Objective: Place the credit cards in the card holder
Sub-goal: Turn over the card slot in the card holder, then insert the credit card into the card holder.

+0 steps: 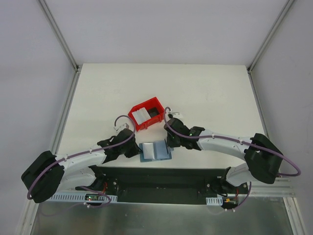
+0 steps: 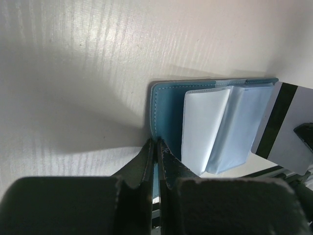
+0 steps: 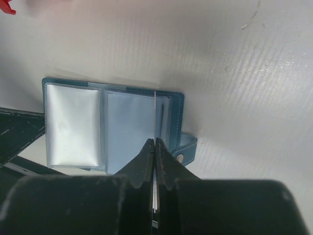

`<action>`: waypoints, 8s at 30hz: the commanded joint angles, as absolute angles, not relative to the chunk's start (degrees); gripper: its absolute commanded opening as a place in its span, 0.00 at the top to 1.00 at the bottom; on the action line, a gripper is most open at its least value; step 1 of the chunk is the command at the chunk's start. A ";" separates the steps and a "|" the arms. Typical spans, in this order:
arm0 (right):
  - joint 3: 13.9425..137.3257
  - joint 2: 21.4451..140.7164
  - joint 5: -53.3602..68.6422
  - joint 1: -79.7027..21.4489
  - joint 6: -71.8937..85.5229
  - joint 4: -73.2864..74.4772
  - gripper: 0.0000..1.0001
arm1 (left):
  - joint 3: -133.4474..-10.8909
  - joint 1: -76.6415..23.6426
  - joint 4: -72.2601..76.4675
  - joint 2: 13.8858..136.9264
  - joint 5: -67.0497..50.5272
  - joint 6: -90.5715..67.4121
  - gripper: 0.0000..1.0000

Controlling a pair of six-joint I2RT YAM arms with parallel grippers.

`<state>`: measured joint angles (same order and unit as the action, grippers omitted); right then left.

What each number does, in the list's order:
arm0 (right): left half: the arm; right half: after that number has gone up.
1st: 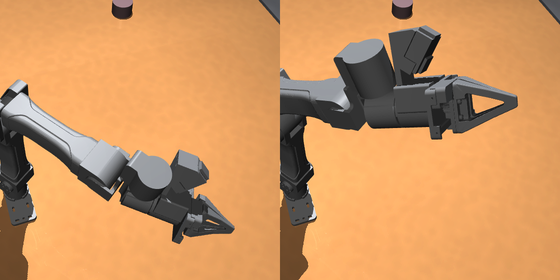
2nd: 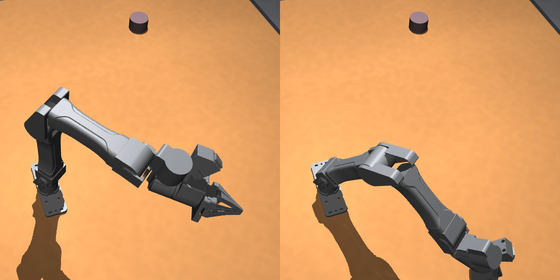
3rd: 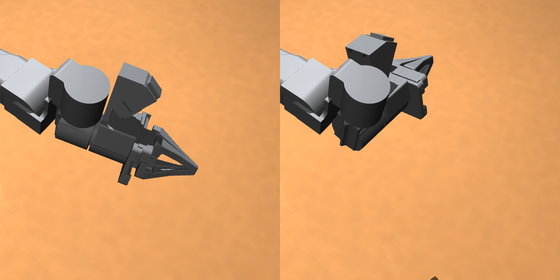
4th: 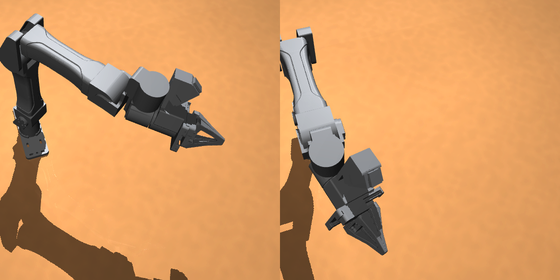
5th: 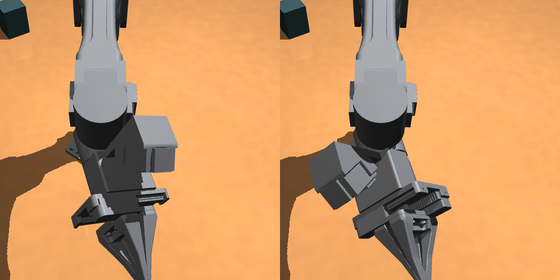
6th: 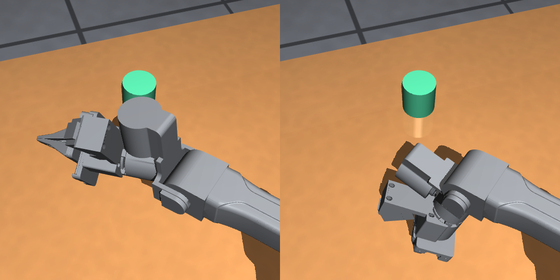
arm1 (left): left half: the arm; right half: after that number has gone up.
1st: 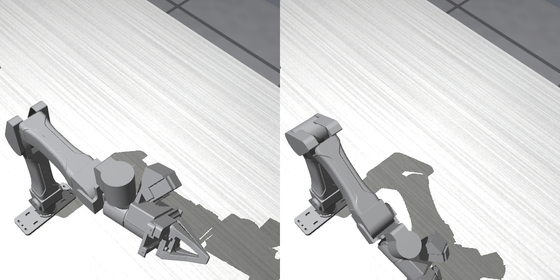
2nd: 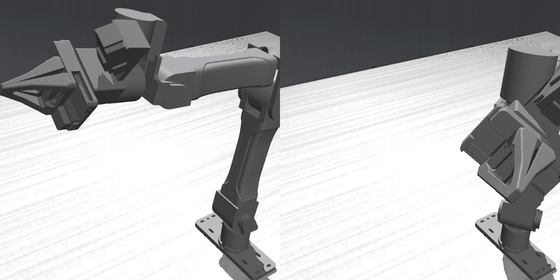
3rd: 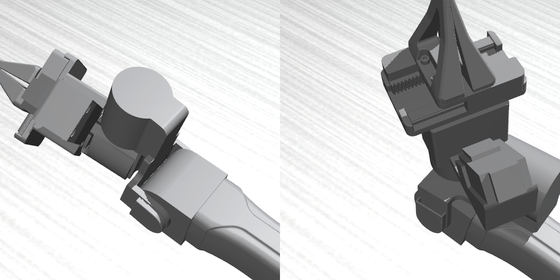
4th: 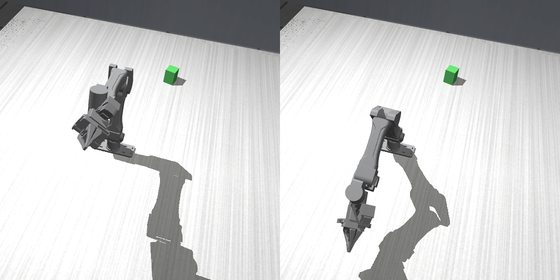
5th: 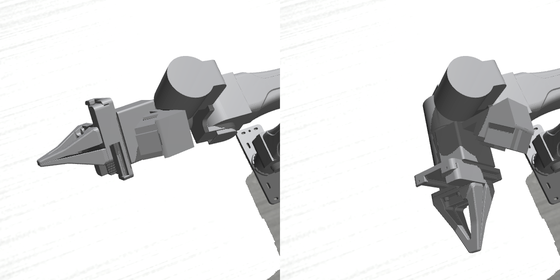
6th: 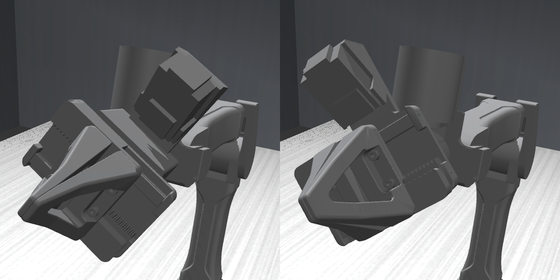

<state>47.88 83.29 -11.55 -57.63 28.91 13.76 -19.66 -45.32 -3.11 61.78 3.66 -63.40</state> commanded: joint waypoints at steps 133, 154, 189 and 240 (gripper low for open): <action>37.27 92.74 6.08 -54.41 39.12 -13.20 0.90 | -16.61 -43.07 4.66 70.14 4.13 -62.75 1.00; 44.29 93.60 8.79 -55.46 33.22 -6.33 0.60 | -16.35 -43.07 4.75 69.79 3.69 -62.31 1.00; 92.88 109.67 11.77 -43.60 5.27 23.54 0.30 | -14.32 -35.86 3.25 63.28 5.01 -57.93 1.00; 103.62 122.52 27.33 -39.64 5.89 23.64 0.53 | -16.96 -30.59 5.89 71.37 -1.67 -53.44 1.00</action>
<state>103.79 126.56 25.23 -39.68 5.54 24.64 -17.78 -31.38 12.82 69.04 -1.76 -56.07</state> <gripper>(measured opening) 0.477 0.006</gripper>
